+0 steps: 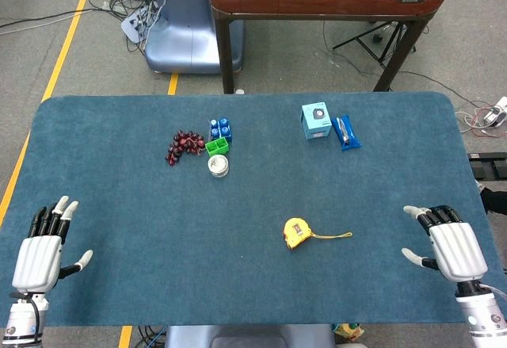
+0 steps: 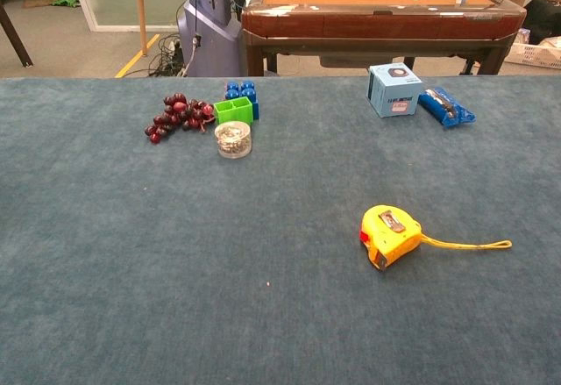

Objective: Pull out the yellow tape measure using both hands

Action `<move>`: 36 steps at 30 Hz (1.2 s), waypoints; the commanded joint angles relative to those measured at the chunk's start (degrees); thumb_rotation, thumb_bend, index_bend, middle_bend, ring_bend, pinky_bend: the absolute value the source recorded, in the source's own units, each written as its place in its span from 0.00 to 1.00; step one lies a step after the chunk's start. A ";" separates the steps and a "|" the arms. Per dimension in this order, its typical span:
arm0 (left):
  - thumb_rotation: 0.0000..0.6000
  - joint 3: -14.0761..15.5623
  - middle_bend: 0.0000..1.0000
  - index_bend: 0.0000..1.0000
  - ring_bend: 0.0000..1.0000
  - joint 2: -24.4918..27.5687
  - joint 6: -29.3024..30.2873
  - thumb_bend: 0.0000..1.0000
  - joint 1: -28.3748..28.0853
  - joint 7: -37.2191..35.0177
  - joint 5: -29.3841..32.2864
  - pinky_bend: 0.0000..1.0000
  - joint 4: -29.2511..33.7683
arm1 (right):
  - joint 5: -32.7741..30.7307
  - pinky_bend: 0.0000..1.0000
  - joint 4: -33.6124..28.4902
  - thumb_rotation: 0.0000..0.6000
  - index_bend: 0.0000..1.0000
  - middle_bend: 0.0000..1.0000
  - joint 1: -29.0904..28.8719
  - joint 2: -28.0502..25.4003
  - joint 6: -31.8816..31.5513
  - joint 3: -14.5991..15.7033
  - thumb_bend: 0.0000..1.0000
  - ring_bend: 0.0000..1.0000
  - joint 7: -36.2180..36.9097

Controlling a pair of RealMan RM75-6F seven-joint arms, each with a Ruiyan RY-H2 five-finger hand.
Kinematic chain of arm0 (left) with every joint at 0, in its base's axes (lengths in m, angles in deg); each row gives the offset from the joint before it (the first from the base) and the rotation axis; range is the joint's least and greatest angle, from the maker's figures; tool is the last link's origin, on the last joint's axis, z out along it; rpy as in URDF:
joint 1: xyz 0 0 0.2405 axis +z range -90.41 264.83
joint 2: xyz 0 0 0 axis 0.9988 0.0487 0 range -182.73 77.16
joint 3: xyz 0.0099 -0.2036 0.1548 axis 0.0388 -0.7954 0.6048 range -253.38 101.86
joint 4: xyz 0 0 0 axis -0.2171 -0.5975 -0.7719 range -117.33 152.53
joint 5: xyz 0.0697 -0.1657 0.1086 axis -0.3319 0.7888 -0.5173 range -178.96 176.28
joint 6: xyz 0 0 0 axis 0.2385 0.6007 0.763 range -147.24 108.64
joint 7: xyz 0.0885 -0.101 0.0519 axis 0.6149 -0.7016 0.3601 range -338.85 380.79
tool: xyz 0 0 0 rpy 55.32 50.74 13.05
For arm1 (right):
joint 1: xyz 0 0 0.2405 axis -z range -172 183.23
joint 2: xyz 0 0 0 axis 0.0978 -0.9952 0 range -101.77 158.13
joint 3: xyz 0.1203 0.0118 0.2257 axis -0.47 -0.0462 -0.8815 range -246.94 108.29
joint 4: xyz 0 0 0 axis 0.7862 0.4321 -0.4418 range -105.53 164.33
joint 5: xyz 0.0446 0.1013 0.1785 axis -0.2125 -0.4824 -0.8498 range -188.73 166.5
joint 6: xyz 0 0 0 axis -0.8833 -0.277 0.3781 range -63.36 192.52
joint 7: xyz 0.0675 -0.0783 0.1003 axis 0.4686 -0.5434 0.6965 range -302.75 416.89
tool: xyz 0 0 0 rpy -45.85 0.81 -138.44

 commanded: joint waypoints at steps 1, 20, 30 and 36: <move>1.00 -0.34 0.00 0.04 0.00 -0.27 0.49 0.20 0.27 -0.57 -0.19 0.00 -0.46 | 0.16 0.24 -0.61 1.00 0.29 0.39 -0.67 0.09 1.18 -0.42 0.16 0.32 -0.63; 1.00 -0.99 0.00 0.04 0.00 0.02 1.63 0.20 1.86 -0.77 -0.58 0.00 0.58 | -7.92 0.24 2.65 1.00 0.29 0.30 -18.50 13.80 28.68 -5.78 0.15 0.28 -16.18; 1.00 -1.46 0.00 0.04 0.00 0.23 2.07 0.20 2.59 -1.06 -0.30 0.00 1.06 | -11.82 0.24 9.85 1.00 0.29 0.29 -25.33 22.73 35.09 -7.62 0.15 0.27 -18.38; 1.00 -1.51 0.00 0.04 0.00 0.32 1.71 0.20 2.80 -1.48 -0.10 0.00 1.17 | -11.86 0.24 11.82 1.00 0.29 0.29 -26.98 24.99 36.02 -6.77 0.18 0.27 -18.22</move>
